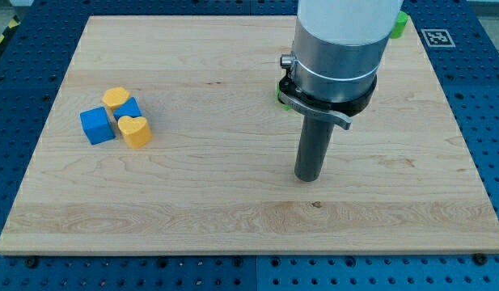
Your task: Push the green star towards the bottom center
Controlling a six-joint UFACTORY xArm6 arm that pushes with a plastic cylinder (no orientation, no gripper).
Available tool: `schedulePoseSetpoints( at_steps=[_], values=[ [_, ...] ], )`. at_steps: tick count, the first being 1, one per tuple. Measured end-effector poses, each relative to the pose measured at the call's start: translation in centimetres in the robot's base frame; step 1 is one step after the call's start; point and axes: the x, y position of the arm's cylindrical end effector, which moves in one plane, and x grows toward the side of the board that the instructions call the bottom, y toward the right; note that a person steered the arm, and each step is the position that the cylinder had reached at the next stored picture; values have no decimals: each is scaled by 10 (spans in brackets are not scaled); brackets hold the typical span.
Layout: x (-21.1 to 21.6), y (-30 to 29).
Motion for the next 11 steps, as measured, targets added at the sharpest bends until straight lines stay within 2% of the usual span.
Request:
schedulePoseSetpoints(
  at_steps=[2, 3, 4, 5, 6, 8, 10, 11],
  values=[
    [-10, -14],
    [-55, -36],
    [-126, -53],
    [-173, -52],
    [-164, -18],
    [-97, 46],
    [-21, 53],
    [-16, 45]
  ],
)
